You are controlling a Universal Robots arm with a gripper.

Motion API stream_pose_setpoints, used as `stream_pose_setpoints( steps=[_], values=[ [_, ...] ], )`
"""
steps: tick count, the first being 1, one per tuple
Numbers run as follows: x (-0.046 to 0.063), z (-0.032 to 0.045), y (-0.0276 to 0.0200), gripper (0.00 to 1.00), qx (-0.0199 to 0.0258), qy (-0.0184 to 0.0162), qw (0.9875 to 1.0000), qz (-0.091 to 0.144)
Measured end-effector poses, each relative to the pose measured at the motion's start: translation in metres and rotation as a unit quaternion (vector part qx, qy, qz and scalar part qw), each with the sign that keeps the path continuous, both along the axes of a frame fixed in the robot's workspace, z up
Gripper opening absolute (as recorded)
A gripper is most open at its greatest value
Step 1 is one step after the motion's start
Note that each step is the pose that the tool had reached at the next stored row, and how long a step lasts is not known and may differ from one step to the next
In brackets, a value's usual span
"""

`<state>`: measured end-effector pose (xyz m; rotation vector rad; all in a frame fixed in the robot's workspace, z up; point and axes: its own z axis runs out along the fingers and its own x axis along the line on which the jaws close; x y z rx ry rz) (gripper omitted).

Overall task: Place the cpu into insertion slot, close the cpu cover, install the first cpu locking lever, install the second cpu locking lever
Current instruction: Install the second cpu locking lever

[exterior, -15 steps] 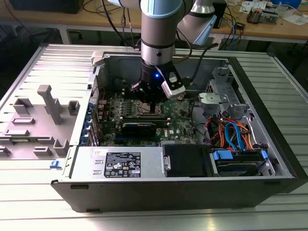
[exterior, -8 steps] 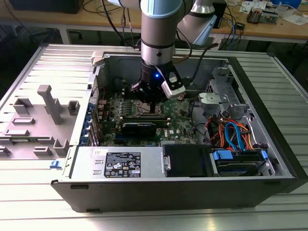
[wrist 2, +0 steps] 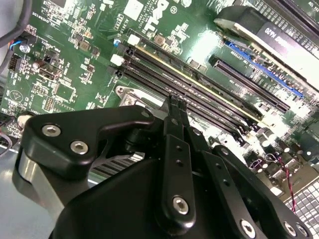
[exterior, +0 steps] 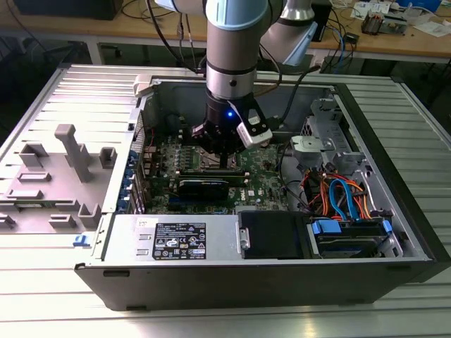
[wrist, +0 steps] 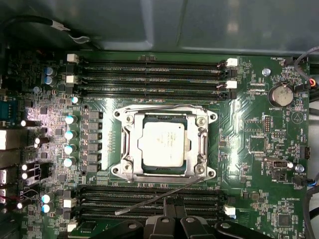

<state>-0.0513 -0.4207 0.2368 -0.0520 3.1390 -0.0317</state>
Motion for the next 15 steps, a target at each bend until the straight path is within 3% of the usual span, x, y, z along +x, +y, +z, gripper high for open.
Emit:
stream_pose_setpoints(
  steps=[15],
  values=[
    [0.0000,0.0000,-0.0057,0.11,0.0000,0.0000,1.0000,0.000]
  ],
)
